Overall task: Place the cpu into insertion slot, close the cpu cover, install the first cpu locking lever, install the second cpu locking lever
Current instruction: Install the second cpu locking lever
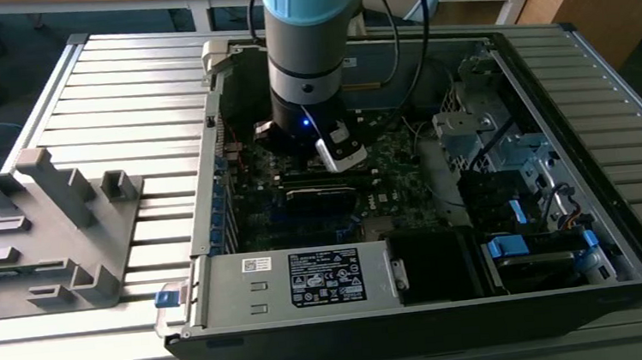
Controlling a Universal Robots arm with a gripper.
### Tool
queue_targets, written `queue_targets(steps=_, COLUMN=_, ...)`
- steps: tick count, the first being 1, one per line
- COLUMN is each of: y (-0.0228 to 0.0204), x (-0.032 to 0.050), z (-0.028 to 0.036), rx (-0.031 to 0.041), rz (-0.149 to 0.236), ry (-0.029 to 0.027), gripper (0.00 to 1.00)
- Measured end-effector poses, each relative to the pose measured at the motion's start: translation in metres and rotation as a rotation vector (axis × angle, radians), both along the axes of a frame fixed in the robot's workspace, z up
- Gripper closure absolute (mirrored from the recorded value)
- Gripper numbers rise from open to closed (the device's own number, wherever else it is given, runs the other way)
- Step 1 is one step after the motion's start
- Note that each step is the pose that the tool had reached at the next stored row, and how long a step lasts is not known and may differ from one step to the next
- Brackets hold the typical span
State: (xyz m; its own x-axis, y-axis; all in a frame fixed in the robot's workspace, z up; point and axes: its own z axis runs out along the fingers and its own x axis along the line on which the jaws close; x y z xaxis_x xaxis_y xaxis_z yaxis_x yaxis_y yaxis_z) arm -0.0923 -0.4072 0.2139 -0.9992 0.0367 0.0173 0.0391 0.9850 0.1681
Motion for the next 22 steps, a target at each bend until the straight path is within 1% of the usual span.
queue_targets(steps=5, y=0.0009, x=0.0104, z=-0.0007, rx=0.0001, rz=0.000, ry=0.0000, gripper=0.90)
queue_targets(steps=8, y=0.0025, x=0.0151, z=-0.0010, rx=0.0000, rz=0.000, ry=0.0000, gripper=0.90)
queue_targets(steps=9, y=0.0035, x=0.0162, z=-0.0011, rx=-0.0003, rz=0.000, ry=0.0000, gripper=0.90)
queue_targets(steps=10, y=0.0053, x=0.0167, z=-0.0011, rx=-0.0012, rz=0.000, ry=0.0000, gripper=0.90)
queue_targets(steps=11, y=0.0082, x=0.0171, z=-0.0011, rx=-0.0029, rz=0.000, ry=0.0001, gripper=0.90)
queue_targets(steps=12, y=0.0239, x=0.0178, z=-0.0012, rx=-0.0151, rz=0.000, ry=0.0001, gripper=0.90)
queue_targets(steps=13, y=0.0279, x=0.0179, z=-0.0012, rx=-0.0195, rz=0.000, ry=0.0001, gripper=0.90)
queue_targets(steps=15, y=0.0338, x=0.0185, z=-0.0013, rx=-0.0314, rz=0.000, ry=0.0000, gripper=0.90)
queue_targets(steps=16, y=0.0362, x=0.0189, z=-0.0014, rx=-0.0363, rz=0.000, ry=-0.0001, gripper=0.90)
queue_targets(steps=17, y=0.0374, x=0.0193, z=-0.0013, rx=-0.0401, rz=0.000, ry=0.0001, gripper=0.90)
queue_targets(steps=20, y=0.0391, x=0.0208, z=-0.0013, rx=-0.0481, rz=0.000, ry=0.0000, gripper=0.90)
queue_targets(steps=22, y=0.0400, x=0.0237, z=-0.0014, rx=-0.0529, rz=0.000, ry=0.0002, gripper=0.90)
